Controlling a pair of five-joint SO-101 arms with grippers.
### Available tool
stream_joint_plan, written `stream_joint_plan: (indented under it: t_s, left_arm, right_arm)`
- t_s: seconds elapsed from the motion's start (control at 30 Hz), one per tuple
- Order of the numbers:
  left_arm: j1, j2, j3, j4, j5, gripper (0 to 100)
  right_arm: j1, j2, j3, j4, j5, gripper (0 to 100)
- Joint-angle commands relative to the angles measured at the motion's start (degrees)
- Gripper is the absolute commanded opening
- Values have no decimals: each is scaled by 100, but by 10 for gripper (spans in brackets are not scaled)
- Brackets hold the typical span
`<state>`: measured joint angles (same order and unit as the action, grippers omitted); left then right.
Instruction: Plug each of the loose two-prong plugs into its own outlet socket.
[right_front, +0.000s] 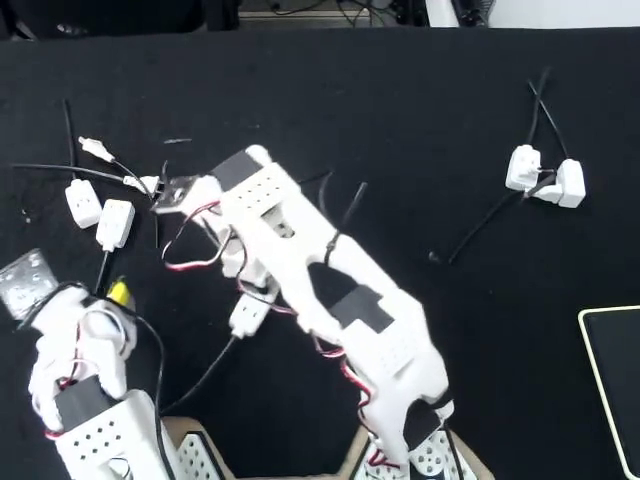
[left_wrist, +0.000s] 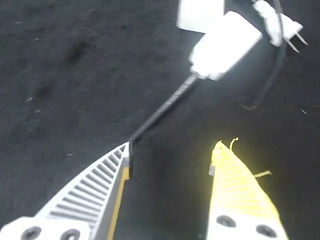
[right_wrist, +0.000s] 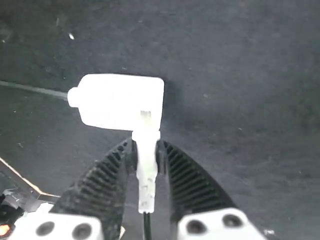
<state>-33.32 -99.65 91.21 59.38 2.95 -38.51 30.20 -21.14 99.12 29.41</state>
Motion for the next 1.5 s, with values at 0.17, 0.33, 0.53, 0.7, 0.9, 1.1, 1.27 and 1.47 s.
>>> stream_joint_plan:
  t_s: [0.17, 0.33, 0.53, 0.7, 0.9, 1.1, 1.27, 1.47]
  left_arm:
    - [2167, 26, -374, -62, -1486, 263]
    - [2932, 35, -382, 202, -1644, 263]
    - [3292, 35, -391, 818, -1653, 265]
    - [3767, 35, -374, 976, -1653, 267]
    - [4022, 791, -444, 730, -1811, 268]
    - [4224, 2804, -1200, 62, -1705, 264]
    - [4057, 4211, -1798, -870, -1538, 264]
    - [3960, 5565, -2105, -1960, -1512, 264]
  right_arm:
    - [589, -866, 48, 18, 132, 10]
    - [1055, -1218, 57, 185, 132, 10]
    - [1327, -2527, 716, 176, 132, 10]
    - [1354, -3591, 1508, 176, 132, 10]
    - [1802, -4426, 2079, 167, 141, 10]
    - [2048, -4778, 2501, 167, 141, 10]
    - [2048, -5253, 2958, 167, 141, 10]
    - [2022, -5947, 3679, 53, 141, 10]
